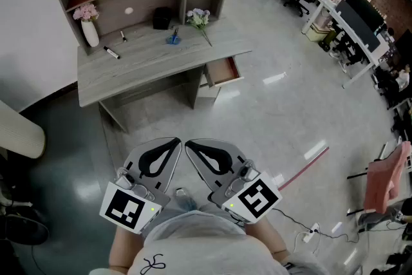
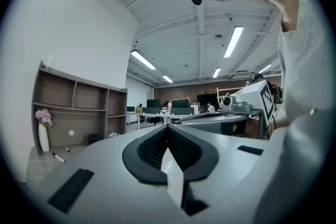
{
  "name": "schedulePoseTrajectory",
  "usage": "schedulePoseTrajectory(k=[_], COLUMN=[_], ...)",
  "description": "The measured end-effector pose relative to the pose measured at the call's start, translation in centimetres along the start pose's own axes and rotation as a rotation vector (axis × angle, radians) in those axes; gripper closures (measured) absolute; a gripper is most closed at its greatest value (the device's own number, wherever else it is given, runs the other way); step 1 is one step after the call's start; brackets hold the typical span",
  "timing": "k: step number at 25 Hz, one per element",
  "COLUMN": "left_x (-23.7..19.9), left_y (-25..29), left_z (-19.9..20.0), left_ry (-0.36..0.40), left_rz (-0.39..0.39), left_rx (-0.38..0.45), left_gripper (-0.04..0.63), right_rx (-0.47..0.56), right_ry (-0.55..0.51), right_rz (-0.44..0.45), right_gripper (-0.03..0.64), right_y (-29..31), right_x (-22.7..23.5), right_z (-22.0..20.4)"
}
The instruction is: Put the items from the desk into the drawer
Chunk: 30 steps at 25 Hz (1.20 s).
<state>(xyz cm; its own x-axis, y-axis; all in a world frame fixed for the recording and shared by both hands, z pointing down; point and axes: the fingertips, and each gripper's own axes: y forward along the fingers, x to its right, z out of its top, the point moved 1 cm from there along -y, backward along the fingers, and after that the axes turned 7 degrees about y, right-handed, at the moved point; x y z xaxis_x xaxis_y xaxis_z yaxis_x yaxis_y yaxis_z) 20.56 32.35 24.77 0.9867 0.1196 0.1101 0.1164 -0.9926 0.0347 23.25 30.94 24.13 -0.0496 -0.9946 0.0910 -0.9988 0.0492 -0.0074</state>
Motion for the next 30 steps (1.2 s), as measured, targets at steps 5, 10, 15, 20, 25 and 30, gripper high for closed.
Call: schedulePoseTrajectory(k=[5, 10, 15, 20, 25, 30], left_x=[-0.9, -2.0, -2.9, -4.0, -5.2, -6.4], left_y=[0.6, 0.6, 0.8, 2.4, 4.9, 8.0], left_z=[-0.3, -0.6, -0.8, -0.9, -1.1, -1.0], left_ry=[0.005, 0.0, 0.01, 0.011, -0.001, -0.029], left_rz=[-0.001, -0.002, -0.019, -0.019, -0.004, 0.012], left_rx=[-0.002, -0.008, -0.007, 0.016, 0.049, 0.057], left_gripper=[0.586, 0.586, 0.586, 0.586, 0.586, 0.586], right_rx=[-0.025, -0.03, -0.006, -0.007, -0.009, -0.004], right_ry=[0.015, 0.002, 0.027, 0.042, 0.057, 0.074], right_rz=[0.0, -0.002, -0.032, -0.074, -0.112, -0.107], right_gripper=[0.609, 0.609, 0.607, 0.607, 0.607, 0.607], right_y=[0.7, 1.8, 2.1, 1.7, 1.2, 1.9], right_x=[0.7, 0.9, 1.7, 3.7, 6.5, 10.4], right_z=[-0.3, -0.4, 0.1, 0.1, -0.4, -0.4])
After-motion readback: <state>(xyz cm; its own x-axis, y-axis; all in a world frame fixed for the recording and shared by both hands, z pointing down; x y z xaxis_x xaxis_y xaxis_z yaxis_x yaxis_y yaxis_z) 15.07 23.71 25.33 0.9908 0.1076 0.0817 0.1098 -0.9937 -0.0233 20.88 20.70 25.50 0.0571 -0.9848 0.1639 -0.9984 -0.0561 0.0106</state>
